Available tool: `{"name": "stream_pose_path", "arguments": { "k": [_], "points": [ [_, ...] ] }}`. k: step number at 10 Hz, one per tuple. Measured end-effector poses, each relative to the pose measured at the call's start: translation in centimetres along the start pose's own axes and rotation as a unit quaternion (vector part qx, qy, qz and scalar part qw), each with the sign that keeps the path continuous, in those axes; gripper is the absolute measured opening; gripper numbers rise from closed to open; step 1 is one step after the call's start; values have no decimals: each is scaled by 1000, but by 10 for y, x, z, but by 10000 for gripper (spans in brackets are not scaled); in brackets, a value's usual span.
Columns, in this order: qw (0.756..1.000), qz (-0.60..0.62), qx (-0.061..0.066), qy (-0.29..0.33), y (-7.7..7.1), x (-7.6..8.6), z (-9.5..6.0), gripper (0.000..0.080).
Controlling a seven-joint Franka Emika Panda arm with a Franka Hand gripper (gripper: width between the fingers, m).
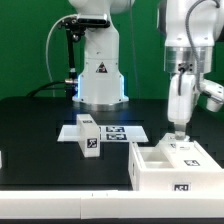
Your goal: Assemble cabinet
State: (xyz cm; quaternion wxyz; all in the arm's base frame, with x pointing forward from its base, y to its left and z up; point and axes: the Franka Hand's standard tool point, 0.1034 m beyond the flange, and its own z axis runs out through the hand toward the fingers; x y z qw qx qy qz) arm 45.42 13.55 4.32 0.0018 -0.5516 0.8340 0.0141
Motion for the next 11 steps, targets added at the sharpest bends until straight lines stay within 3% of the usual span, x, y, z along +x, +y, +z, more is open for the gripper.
{"name": "stream_pose_path", "arguments": {
  "k": [2,6,7,8,9,11],
  "points": [
    [1000,-1,-6,14,4,7,12,797],
    [1000,-17,-11,23,7,20,18,797],
    [1000,-18,-11,23,7,20,18,711],
    [999,-18,-11,23,7,20,18,574],
    [999,-19,-11,23,7,20,18,574],
    [999,-20,-11,23,7,20,18,258]
  ]
}}
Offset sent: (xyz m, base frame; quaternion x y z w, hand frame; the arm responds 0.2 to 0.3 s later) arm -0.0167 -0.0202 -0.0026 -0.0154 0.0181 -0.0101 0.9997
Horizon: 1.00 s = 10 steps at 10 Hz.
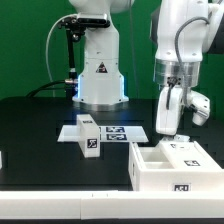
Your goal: Assemble cabinet
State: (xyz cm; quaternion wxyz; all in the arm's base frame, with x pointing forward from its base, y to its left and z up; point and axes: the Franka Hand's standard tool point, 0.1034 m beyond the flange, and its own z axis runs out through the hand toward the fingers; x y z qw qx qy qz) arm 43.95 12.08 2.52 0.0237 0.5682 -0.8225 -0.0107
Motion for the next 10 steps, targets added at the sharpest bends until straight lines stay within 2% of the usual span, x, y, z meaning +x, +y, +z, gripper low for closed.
{"name": "stream_pose_path", "arguments": {
  "k": [1,2,3,7,8,9,10],
  "points": [
    [1000,-1,0,0,0,0,0,258],
    [1000,-1,0,0,0,0,0,68],
    [1000,-2,0,0,0,0,0,20],
    [1000,0,1,-1,1,-1,-1,1],
    [1000,6,5,-7,6,-2,-3,1],
    [1000,10,3,-13,11,-4,-6,1],
    [1000,10,2,-13,15,-4,-6,92]
  ]
}}
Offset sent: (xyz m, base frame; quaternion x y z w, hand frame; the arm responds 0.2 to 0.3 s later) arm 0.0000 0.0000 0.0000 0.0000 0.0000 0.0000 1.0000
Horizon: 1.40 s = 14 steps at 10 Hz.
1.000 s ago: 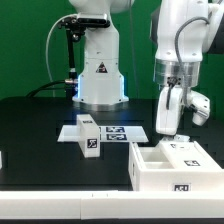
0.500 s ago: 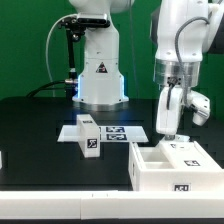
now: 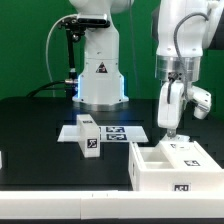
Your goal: Assemble cabinet
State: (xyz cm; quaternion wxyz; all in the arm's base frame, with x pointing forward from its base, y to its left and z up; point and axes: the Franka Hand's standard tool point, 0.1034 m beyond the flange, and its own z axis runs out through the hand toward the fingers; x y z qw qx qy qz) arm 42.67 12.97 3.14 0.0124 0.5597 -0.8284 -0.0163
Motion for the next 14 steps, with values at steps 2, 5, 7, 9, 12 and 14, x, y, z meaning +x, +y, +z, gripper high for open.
{"name": "stream_pose_path", "arguments": {
  "k": [2,5,7,9,12,14],
  "points": [
    [1000,-2,-3,7,3,2,6,227],
    [1000,-8,-10,24,9,8,21,693],
    [1000,-8,-10,23,7,5,20,778],
    [1000,-10,-9,23,7,5,20,793],
    [1000,-10,-9,23,7,5,20,797],
    [1000,-10,-9,23,7,5,20,797]
  ]
}}
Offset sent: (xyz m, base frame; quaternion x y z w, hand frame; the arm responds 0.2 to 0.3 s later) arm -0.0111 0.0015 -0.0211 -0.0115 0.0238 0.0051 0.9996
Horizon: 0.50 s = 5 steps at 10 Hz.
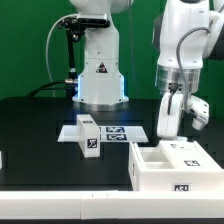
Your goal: Assemble cabinet
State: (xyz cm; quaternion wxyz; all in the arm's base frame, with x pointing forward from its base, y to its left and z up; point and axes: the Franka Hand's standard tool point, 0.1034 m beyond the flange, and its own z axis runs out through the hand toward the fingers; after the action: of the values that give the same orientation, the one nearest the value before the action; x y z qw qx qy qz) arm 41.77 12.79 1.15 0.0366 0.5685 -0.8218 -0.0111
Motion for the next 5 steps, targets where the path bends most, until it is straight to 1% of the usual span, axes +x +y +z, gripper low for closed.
{"name": "stream_pose_path", "arguments": {
  "k": [1,2,3,4,5],
  "points": [
    [1000,0,0,0,0,0,0,679],
    [1000,0,0,1,0,0,1,495],
    [1000,0,0,1,0,1,1,361],
    [1000,0,0,1,0,1,1,361],
    [1000,0,-1,1,0,1,1,175]
  ]
}}
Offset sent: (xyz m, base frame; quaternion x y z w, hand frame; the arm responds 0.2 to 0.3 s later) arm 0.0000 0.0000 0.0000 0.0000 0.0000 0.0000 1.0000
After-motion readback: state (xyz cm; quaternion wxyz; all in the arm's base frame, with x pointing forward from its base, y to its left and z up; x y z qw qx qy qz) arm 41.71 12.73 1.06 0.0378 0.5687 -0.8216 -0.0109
